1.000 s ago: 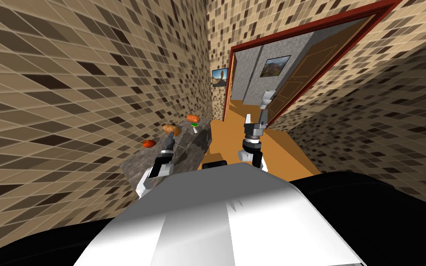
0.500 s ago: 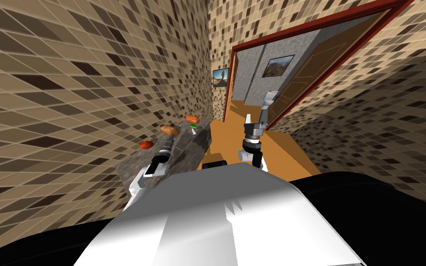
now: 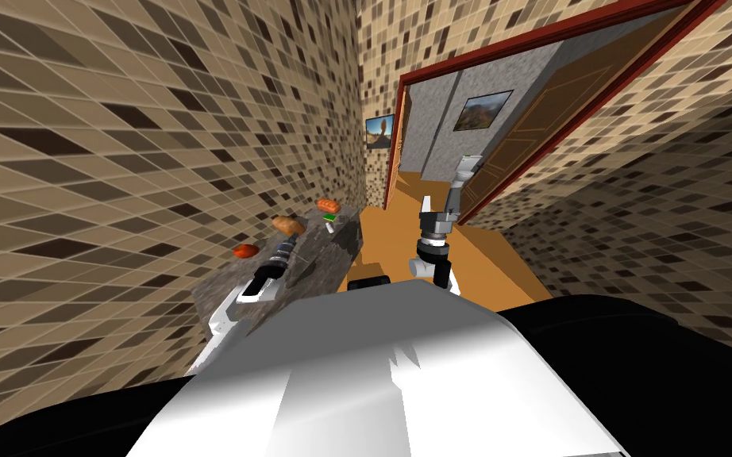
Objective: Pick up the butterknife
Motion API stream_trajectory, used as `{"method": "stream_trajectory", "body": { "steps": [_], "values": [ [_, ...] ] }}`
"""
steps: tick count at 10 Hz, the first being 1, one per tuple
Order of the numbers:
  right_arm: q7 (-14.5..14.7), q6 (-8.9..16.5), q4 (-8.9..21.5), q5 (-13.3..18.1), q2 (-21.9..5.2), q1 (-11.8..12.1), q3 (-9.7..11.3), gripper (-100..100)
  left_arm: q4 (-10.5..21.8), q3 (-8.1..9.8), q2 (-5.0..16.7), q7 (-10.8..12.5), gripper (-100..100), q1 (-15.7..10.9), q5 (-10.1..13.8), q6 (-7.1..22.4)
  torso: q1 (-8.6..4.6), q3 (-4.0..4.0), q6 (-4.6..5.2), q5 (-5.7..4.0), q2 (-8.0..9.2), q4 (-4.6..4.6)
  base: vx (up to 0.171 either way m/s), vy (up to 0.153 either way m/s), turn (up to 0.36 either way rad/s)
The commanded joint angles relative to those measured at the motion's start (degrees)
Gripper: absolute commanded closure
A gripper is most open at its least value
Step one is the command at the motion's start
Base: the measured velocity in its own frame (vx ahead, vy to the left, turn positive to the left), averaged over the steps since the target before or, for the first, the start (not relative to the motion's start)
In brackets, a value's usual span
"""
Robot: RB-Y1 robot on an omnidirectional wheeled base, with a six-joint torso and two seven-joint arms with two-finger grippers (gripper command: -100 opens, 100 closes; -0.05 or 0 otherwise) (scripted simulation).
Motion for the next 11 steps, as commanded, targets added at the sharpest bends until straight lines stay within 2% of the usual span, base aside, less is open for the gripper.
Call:
{"method": "stream_trajectory", "body": {
  "steps": [1, 2, 3, 4, 5, 6, 7, 8, 9, 11],
  "values": [
    [0.0, 0.0, 0.0, 0.0, 0.0, 0.0, 0.0, 0, 1.39, 0.46, 2.36, -1.02, -100, -0.1, 0.55, 2.86, 0.0, 0.0, 0.0, 0.0, 0.0, 0.0, 0.051, -0.057, 0.014],
    [0.0, 0.0, 0.0, 0.0, 0.0, 0.0, 0.0, 0, 2.65, 0.78, 4.11, -1.88, -100, -0.27, 0.96, 4.42, -0.03, -0.01, -0.01, 0.0, -0.03, 0.0, 0.072, -0.084, 0.03],
    [0.0, 0.0, 0.0, 0.0, 0.0, 0.0, 0.0, 0, 2.65, 0.78, 4.11, -1.88, -100, -0.27, 0.96, 5.35, -0.11, -0.05, -0.01, -0.02, -0.08, -0.02, 0.06, -0.061, 0.017],
    [0.0, 0.0, 0.0, 0.0, 0.0, 0.0, 0.0, 0, 3.86, 1.09, 5.68, -2.65, -100, -0.37, 1.38, 7.17, -0.07, -0.04, 0.0, -0.02, -0.06, -0.02, 0.052, -0.059, 0.003],
    [0.0, 0.0, 0.0, 0.0, 0.0, 0.0, 0.0, 0, 3.86, 1.09, 5.68, -2.65, -100, -0.37, 1.38, 7.78, -0.06, -0.03, 0.0, -0.01, -0.05, -0.01, 0.039, -0.053, 0.004],
    [0.0, 0.0, 0.0, 0.0, 0.0, 0.0, 0.0, 0, 5.03, 1.41, 7.05, -3.33, -100, -0.39, 1.81, 9.84, -0.03, 0.0, 0.0, -0.01, 0.0, 0.0, 0.054, -0.062, -0.001],
    [0.0, 0.0, 0.0, 0.0, 0.0, 0.0, 0.0, 0, 5.03, 1.41, 7.05, -3.33, -100, -0.39, 1.81, 10.22, -0.05, -0.02, 0.0, -0.01, -0.04, -0.01, 0.043, -0.044, 0.003],
    [0.0, 0.0, 0.0, 0.0, 0.0, 0.0, 0.0, 0, 6.15, 1.72, 8.24, -3.92, -100, -0.34, 2.24, 12.38, 0.0, 0.0, -0.01, 0.0, 0.0, 0.0, 0.047, -0.051, -0.01],
    [0.0, 0.0, 0.0, 0.0, 0.0, 0.0, 0.0, 0, 6.15, 1.72, 8.24, -3.92, -100, -0.34, 2.24, 12.65, -0.01, 0.0, 0.0, 0.0, -0.01, 0.0, 0.039, -0.039, -0.001],
    [0.0, 0.0, 0.0, 0.0, 0.0, 0.0, 0.0, 0, 8.27, 2.31, 10.1, -4.84, -100, -0.02, 3.1, 16.42, 0.02, 0.0, 0.0, 0.01, 0.01, 0.0, 0.052, -0.052, -0.029]
  ]
}}
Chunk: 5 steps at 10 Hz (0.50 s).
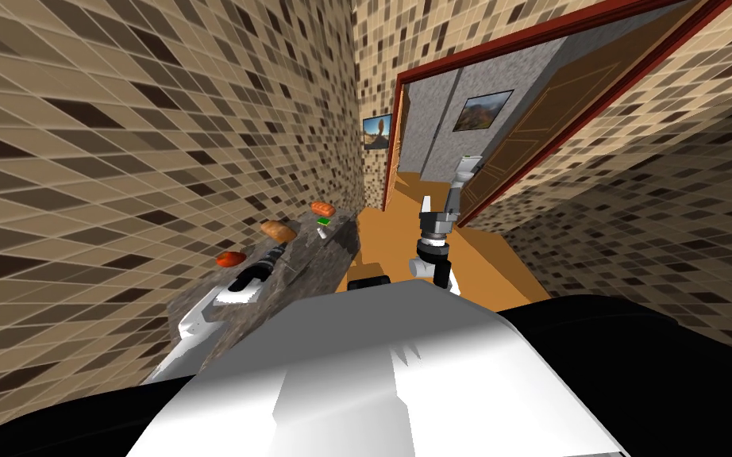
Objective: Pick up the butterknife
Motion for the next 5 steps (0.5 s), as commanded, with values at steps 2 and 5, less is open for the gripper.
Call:
{"method": "stream_trajectory", "body": {
  "steps": [2, 5],
  "values": [
    [0.0, 0.0, 0.0, 0.0, 0.0, 0.0, 0.0, 0, 1.31, 0.54, 1.17, -0.65, -100, 0.36, 0.65, 4.33, 0.01, 0.02, 0.0, 0.0, 0.05, 0.01, 0.037, -0.047, -0.017],
    [0.0, 0.0, 0.0, 0.0, 0.0, 0.0, 0.0, 0, 3.19, 1.07, 2.14, -1.16, -100, 1.01, 1.52, 9.28, 0.05, 0.01, -0.01, 0.01, 0.03, 0.0, 0.052, -0.046, -0.038]
  ]
}}
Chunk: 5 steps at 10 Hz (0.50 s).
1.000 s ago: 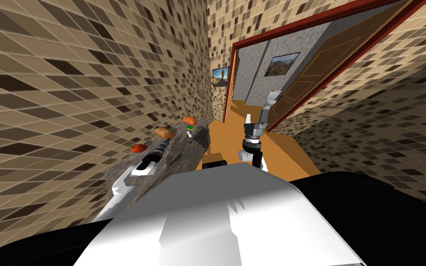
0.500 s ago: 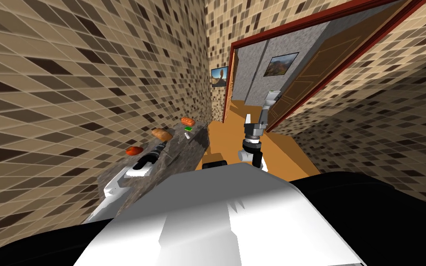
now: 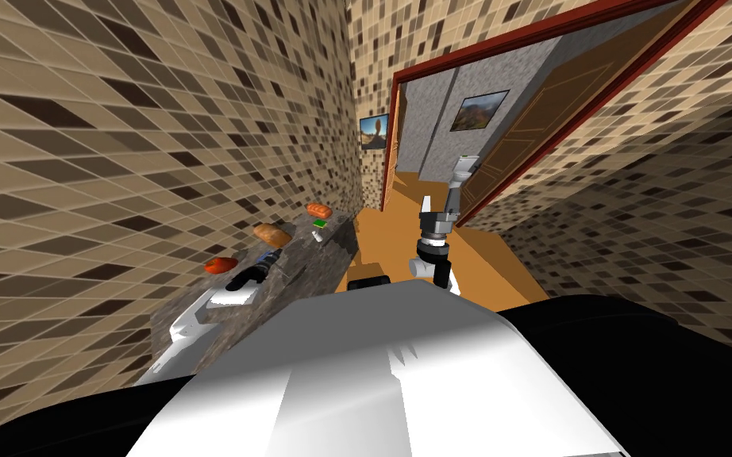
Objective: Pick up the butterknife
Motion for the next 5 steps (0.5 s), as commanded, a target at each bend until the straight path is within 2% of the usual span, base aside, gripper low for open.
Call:
{"method": "stream_trajectory", "body": {
  "steps": [1, 2, 5],
  "values": [
    [0.0, 0.0, 0.0, 0.0, 0.0, 0.0, 0.0, 0, 1.3, 0.58, 0.97, -0.24, -100, 0.97, 1.05, 2.86, 0.0, 0.0, 0.0, 0.0, 0.0, 0.0, 0.058, -0.05, -0.061],
    [0.0, 0.0, 0.0, 0.0, 0.0, 0.0, 0.0, 0, 1.3, 0.58, 0.97, -0.24, -100, 0.97, 1.05, 3.69, -0.02, -0.01, -0.01, -0.01, -0.02, 0.0, 0.035, -0.039, -0.023],
    [0.0, 0.0, 0.0, 0.0, 0.0, 0.0, 0.0, 0, 3.63, 1.33, 1.37, -0.6, -100, 2.17, 2.27, 9.47, 0.0, 0.03, 0.01, 0.0, 0.06, 0.01, 0.037, -0.046, -0.069]
  ]
}}
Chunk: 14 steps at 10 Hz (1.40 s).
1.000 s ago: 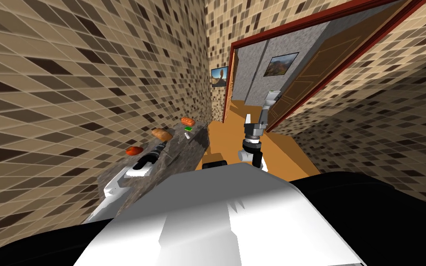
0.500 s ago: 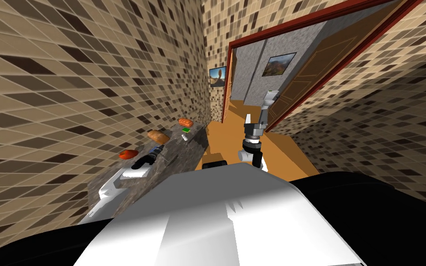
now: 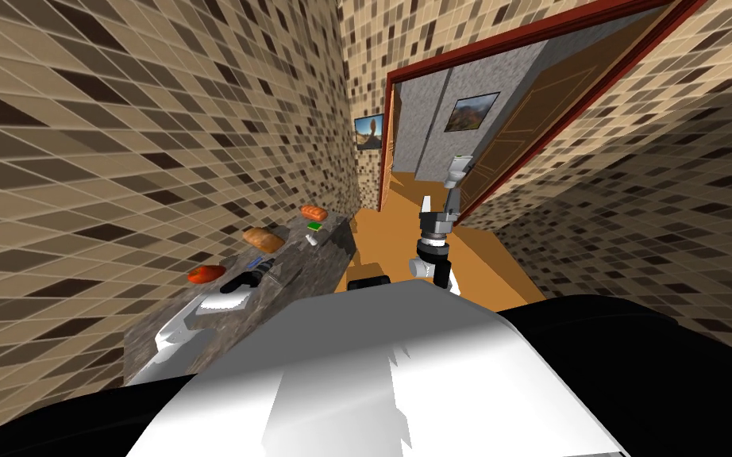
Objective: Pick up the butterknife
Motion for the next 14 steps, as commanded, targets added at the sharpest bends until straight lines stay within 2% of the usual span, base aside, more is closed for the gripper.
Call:
{"method": "stream_trajectory", "body": {
  "steps": [1, 8, 11, 12, 13, 14],
  "values": [
    [0.0, 0.0, 0.0, 0.0, 0.0, 0.0, 0.0, 0, 0.38, 0.2, -0.24, -0.08, -100, 0.42, -0.02, 1.9, 0.0, 0.0, 0.0, 0.0, 0.0, 0.0, 0.037, -0.042, -0.013],
    [0.0, 0.0, 0.0, 0.0, 0.0, 0.0, 0.0, 0, 3.87, 1.41, 0.01, -0.61, -100, 2.43, 1.95, 12.03, 0.08, 0.03, 0.0, 0.01, 0.05, 0.01, 0.035, -0.035, -0.052],
    [0.0, 0.0, 0.0, 0.0, 0.0, 0.0, 0.0, 0, 5.21, 1.7, 0.04, -0.88, -100, 3.14, 2.72, 15.62, 0.05, 0.02, 0.0, 0.0, 0.05, 0.01, 0.031, -0.042, -0.037],
    [0.0, 0.0, 0.0, 0.0, 0.0, 0.0, 0.0, 0, 4.18, 1.82, 0.11, -0.65, -100, 3.14, 2.51, 15.16, 0.06, 0.05, 0.0, 0.0, 0.08, 0.02, 0.008, -0.017, -0.005],
    [0.0, 0.0, 0.0, 0.0, 0.0, 0.0, 0.0, 0, 4.26, 1.83, 0.14, -0.7, 0, 3.16, 2.59, 15.44, 0.12, 0.07, 0.0, 0.01, 0.13, 0.03, 0.0, 0.0, 0.0],
    [0.0, 0.0, 0.0, 0.0, 0.0, 0.0, -0.01, 0, 5.42, 2.37, -0.08, -2.97, -100, 3.32, 3.92, 13.92, 0.18, 0.09, 0.0, 0.03, 0.16, 0.04, 0.046, -0.013, 0.082]
  ]
}}
